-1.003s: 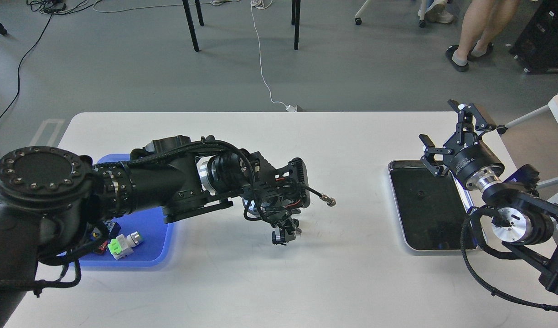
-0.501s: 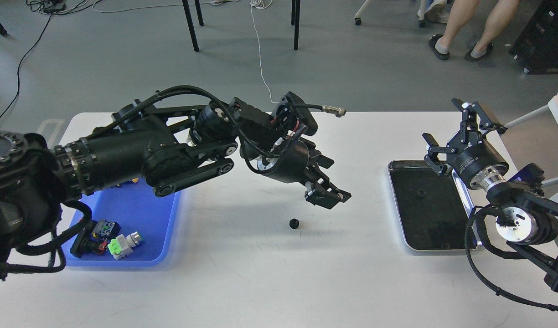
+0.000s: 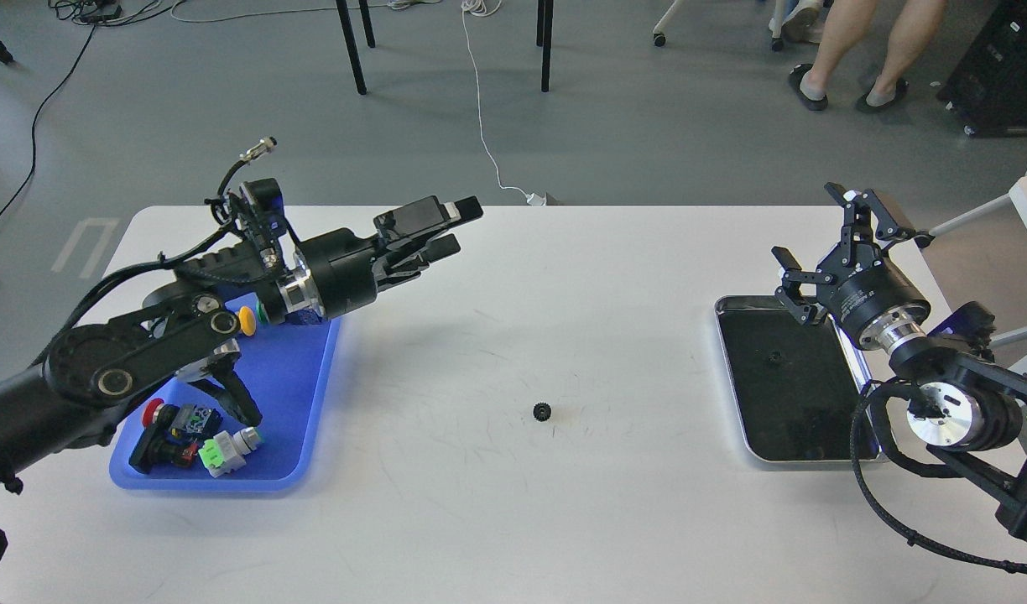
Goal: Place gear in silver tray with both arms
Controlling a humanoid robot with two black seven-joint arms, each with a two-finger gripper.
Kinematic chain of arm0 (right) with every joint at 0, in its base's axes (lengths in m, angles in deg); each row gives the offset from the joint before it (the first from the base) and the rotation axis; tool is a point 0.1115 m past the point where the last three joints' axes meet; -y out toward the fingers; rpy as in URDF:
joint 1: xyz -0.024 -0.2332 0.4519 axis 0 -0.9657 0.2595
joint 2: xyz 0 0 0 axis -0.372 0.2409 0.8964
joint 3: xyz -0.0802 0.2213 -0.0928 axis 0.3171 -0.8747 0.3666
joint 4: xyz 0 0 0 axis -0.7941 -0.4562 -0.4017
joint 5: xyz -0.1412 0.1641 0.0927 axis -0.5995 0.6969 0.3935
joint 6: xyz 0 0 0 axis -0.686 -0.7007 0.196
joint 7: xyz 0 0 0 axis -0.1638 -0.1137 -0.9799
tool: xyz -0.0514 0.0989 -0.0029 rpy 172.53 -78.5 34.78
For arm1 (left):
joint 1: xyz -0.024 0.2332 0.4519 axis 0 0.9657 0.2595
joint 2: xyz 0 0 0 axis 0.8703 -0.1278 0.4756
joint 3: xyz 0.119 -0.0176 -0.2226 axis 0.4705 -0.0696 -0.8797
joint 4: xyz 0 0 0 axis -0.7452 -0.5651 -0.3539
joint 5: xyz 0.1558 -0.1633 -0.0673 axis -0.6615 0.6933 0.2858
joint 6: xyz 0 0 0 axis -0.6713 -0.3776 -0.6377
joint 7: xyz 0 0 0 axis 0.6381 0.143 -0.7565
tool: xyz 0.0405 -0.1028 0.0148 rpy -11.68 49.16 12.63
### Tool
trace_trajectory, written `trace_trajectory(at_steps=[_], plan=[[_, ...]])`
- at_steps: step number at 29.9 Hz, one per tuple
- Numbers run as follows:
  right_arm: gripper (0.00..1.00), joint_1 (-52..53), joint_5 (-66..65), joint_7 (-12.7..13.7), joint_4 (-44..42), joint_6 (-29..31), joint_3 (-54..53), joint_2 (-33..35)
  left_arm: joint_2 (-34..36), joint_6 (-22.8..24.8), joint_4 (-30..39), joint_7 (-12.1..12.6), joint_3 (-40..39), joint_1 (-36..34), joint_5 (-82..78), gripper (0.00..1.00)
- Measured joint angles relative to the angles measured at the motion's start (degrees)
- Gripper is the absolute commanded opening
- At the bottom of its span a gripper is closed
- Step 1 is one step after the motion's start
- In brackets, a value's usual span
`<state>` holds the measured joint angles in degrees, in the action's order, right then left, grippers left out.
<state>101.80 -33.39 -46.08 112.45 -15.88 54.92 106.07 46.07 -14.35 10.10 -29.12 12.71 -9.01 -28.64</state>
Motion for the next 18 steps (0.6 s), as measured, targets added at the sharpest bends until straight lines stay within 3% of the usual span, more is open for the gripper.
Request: trace_trajectory(at_steps=[10,14,18], plan=[[0.99,0.17,-5.4,0.0,0.23,0.17,0.89,-0.14,-3.49,-0.29,0.07,0.0,-23.48,20.04,13.89,0.98],[0.99,0.93,-11.42,0.0,0.44,0.33,2.46,0.1,-4.52,-0.34,0.04,0.0,-28.62,24.28,14.33,0.98],[0.99,7.17,-23.09,0.0,1.42,0.71,10.65,0.71,-4.74,0.2,0.17,0.0,-30.75,25.9,14.36,0.98]])
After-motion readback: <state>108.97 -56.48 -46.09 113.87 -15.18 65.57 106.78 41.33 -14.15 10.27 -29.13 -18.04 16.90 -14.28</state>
